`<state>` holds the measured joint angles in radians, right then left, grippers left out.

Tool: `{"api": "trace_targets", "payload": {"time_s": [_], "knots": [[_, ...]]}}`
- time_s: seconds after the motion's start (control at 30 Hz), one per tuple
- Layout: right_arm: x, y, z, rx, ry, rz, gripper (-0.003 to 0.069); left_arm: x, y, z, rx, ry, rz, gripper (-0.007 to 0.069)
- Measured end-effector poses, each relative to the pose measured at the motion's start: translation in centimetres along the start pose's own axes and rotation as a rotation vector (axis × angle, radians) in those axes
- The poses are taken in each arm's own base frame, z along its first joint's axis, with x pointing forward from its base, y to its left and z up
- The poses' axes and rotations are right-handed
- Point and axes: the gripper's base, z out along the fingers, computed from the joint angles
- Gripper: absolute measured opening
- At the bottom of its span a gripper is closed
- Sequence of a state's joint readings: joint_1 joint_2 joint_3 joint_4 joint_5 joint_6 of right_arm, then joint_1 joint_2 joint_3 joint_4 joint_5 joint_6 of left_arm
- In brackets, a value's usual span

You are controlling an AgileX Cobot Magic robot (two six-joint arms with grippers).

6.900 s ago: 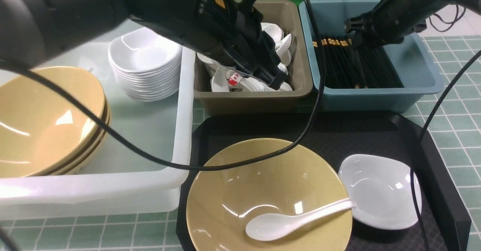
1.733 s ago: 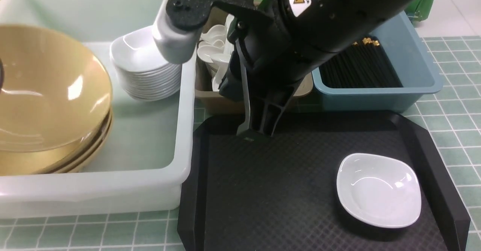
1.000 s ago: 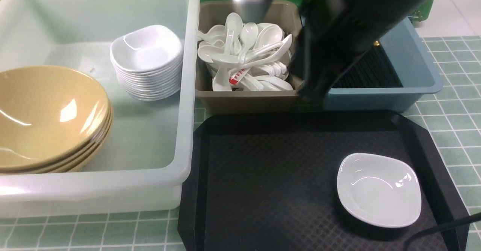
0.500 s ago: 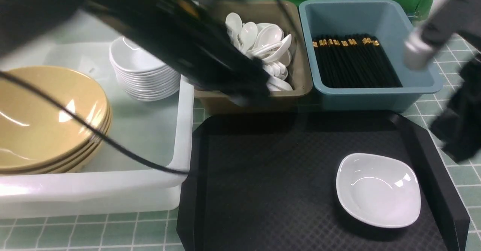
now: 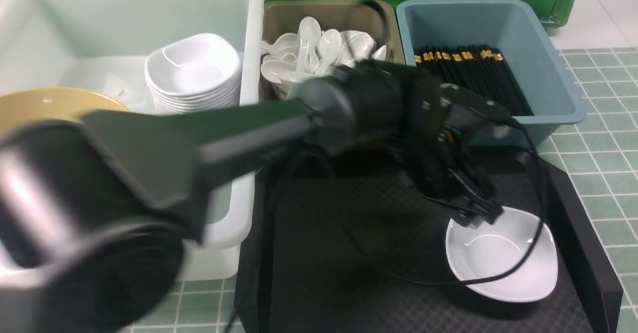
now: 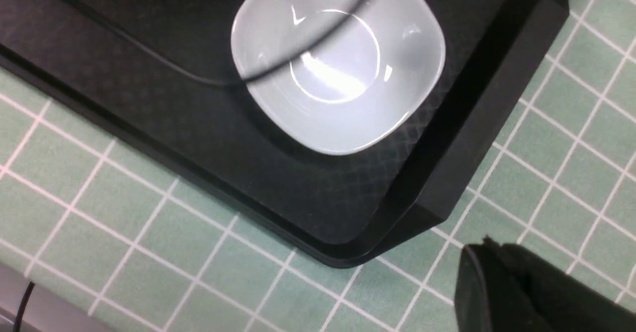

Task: On blue table put chopsticks spoon bowls plates into blue grey white boxes.
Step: 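Grasp the small white bowl on the black tray by its rim with the left gripper, then place the white bowl into the white bin with the other dishes with the left gripper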

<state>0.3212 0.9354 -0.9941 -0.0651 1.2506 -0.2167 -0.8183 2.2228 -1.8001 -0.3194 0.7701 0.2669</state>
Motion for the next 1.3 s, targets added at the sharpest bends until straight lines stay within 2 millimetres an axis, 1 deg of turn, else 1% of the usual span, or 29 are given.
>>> {"api": "trace_targets", "payload": {"time_s": [0.07, 0.13, 0.17, 0.2, 0.23, 0.3, 0.37, 0.47, 0.53, 0.57, 0.6, 0.63, 0.7, 0.73, 0.77, 0.8, 0.83, 0.87, 0.9, 0.97, 1.0, 1.03, 1.1, 1.13, 1.17, 1.2, 1.23, 1.27, 1.3], "knots": [[0.0, 0.0, 0.0, 0.000, 0.000, 0.000, 0.0048, -0.3, -0.2, 1.3, 0.021, 0.019, -0.004, 0.0453], [0.0, 0.0, 0.0, 0.000, 0.000, 0.000, 0.0048, -0.4, -0.5, 2.4, 0.037, 0.045, 0.004, 0.0412], [0.0, 0.0, 0.0, 0.000, 0.000, 0.000, 0.0048, -0.6, -0.7, 2.4, 0.042, 0.047, 0.011, 0.0372], [0.0, 0.0, 0.0, 0.000, 0.000, 0.000, 0.0048, -0.6, -1.0, 2.5, 0.048, 0.071, 0.022, 0.0307], [0.0, 0.0, 0.0, 0.000, 0.000, 0.000, 0.0048, -0.7, -0.9, 2.5, 0.047, 0.069, 0.023, 0.0295], [-0.1, 0.0, 0.0, 0.002, -0.009, 0.000, 0.0048, -0.6, -1.1, 2.5, 0.042, 0.094, 0.042, 0.0154], [-0.2, -0.1, 0.0, 0.006, -0.028, 0.000, 0.0048, -1.1, -1.3, 1.4, 0.052, 0.093, 0.036, 0.0076], [-0.9, 0.0, -0.5, -0.012, -0.059, -0.009, 0.0048, -1.8, -1.0, -2.0, 0.036, 0.100, 0.060, 0.0018], [-2.1, 0.0, -1.2, -0.043, -0.099, -0.034, 0.0048, -2.2, 0.1, -5.3, 0.004, 0.092, 0.062, 0.0006], [-2.3, 0.0, -1.3, -0.048, -0.103, -0.037, 0.0048, -2.2, 0.5, -5.8, -0.002, 0.094, 0.057, 0.0006], [-3.2, 0.2, -1.7, -0.078, -0.129, -0.058, 0.0048, -2.6, 1.6, -9.4, -0.025, 0.056, 0.046, 0.0004], [-4.2, 0.3, -1.9, -0.097, -0.154, -0.077, 0.0048, -2.7, 2.3, -11.5, -0.043, 0.030, 0.034, 0.0004], [-6.4, 0.8, -2.0, -0.134, -0.198, -0.125, 0.0048, -2.6, 4.4, -17.6, -0.096, -0.054, -0.011, 0.0004], [-7.4, 1.3, -2.0, -0.150, -0.213, -0.155, 0.0048, -2.2, 5.3, -19.8, -0.117, -0.081, -0.032, 0.0003], [-8.3, 1.9, -1.9, -0.169, -0.225, -0.185, 0.0048, -1.5, 6.5, -22.9, -0.151, -0.118, -0.066, 0.0002], [-8.9, 2.1, -1.9, -0.175, -0.232, -0.199, 0.0048, -1.1, 7.4, -24.0, -0.167, -0.126, -0.088, 0.0002], [-9.9, 3.1, -1.9, -0.198, -0.249, -0.236, 0.0048, -0.1, 8.4, -26.5, -0.200, -0.156, -0.122, 0.0003], [-10.8, 3.8, -1.6, -0.214, -0.253, -0.261, 0.0048, 0.8, 9.8, -28.2, -0.232, -0.172, -0.163, 0.0003], [-11.6, 4.7, -1.5, -0.234, -0.261, -0.290, 0.0048, 2.1, 10.9, -30.1, -0.267, -0.191, -0.205, 0.0003], [-13.0, 6.4, -1.3, -0.260, -0.270, -0.351, 0.0048, 4.8, 13.5, -32.7, -0.328, -0.202, -0.306, 0.0003], [-13.1, 6.5, -1.3, -0.261, -0.269, -0.357, 0.0048, 4.8, 13.5, -32.6, -0.325, -0.198, -0.308, 0.0003], [-13.8, 7.4, -0.8, -0.264, -0.260, -0.391, 0.0048, 6.9, 15.6, -34.1, -0.363, -0.216, -0.394, 0.0003], [-14.3, 7.9, -0.2, -0.262, -0.248, -0.409, 0.0048, 9.5, 18.5, -35.2, -0.389, -0.255, -0.511, 0.0003], [-14.5, 8.0, 0.1, -0.260, -0.241, -0.412, 0.0048, 10.0, 19.3, -35.2, -0.387, -0.275, -0.541, 0.0003], [-14.7, 8.0, 0.5, -0.253, -0.232, -0.416, 0.0048, 10.9, 20.7, -35.2, -0.387, -0.304, -0.588, 0.0003], [-14.8, 8.0, 0.6, -0.253, -0.230, -0.416, 0.0048, 11.2, 21.2, -35.0, -0.381, -0.313, -0.602, 0.0003], [-15.0, 8.1, 1.1, -0.243, -0.215, -0.422, 0.0048, 12.0, 23.4, -34.0, -0.373, -0.345, -0.646, 0.0003], [-15.0, 8.1, 1.3, -0.242, -0.208, -0.423, 0.0048, 12.2, 24.5, -33.2, -0.373, -0.352, -0.658, 0.0003], [-15.0, 8.1, 1.4, -0.241, -0.206, -0.423, 0.0048, 12.2, 24.5, -33.2, -0.370, -0.353, -0.659, 0.0003]]}}
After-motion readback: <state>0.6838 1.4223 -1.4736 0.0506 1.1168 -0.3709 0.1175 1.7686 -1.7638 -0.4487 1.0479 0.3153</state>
